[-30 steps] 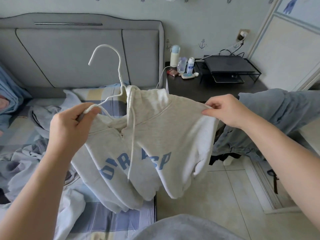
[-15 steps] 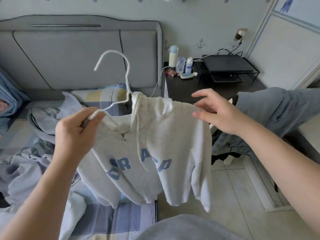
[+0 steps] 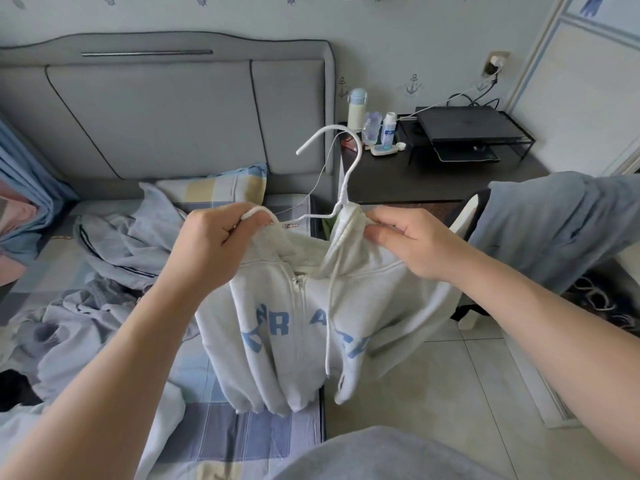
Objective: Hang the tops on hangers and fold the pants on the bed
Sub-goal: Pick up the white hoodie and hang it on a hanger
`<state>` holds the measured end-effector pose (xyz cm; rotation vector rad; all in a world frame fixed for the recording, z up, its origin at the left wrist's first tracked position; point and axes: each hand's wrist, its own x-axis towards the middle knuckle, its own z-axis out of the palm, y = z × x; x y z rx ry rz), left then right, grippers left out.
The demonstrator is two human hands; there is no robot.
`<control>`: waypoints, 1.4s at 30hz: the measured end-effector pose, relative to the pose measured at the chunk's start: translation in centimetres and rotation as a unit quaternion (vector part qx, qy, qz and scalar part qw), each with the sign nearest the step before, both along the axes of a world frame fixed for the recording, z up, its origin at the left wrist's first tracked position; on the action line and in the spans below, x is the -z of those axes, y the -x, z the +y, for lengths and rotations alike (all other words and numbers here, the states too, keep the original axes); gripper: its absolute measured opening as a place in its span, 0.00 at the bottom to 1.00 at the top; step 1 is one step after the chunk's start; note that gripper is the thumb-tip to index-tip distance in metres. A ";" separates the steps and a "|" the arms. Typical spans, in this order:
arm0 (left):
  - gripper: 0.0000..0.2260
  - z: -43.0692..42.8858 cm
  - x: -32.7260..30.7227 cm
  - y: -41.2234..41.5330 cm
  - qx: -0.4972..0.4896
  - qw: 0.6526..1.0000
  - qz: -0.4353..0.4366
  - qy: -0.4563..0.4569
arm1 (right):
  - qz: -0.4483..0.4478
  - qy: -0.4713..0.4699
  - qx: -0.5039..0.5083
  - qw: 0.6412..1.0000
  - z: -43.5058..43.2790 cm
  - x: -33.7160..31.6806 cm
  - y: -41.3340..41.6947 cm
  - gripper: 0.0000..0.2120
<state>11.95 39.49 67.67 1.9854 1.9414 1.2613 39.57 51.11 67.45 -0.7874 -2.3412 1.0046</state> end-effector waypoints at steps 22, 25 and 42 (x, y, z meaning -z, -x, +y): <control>0.16 6.3 4.4 -2.4 0.049 0.993 -0.021 0.101 | 0.117 0.076 0.151 0.979 -0.4 0.6 -10.0 0.11; 0.13 8.0 5.6 -5.2 0.047 0.994 -0.005 0.098 | 0.109 0.088 0.194 0.971 -0.6 1.1 -13.8 0.19; 0.19 22.1 2.1 -28.2 0.392 0.912 -0.006 0.123 | 0.153 0.075 0.432 0.886 -5.7 0.9 -33.3 0.17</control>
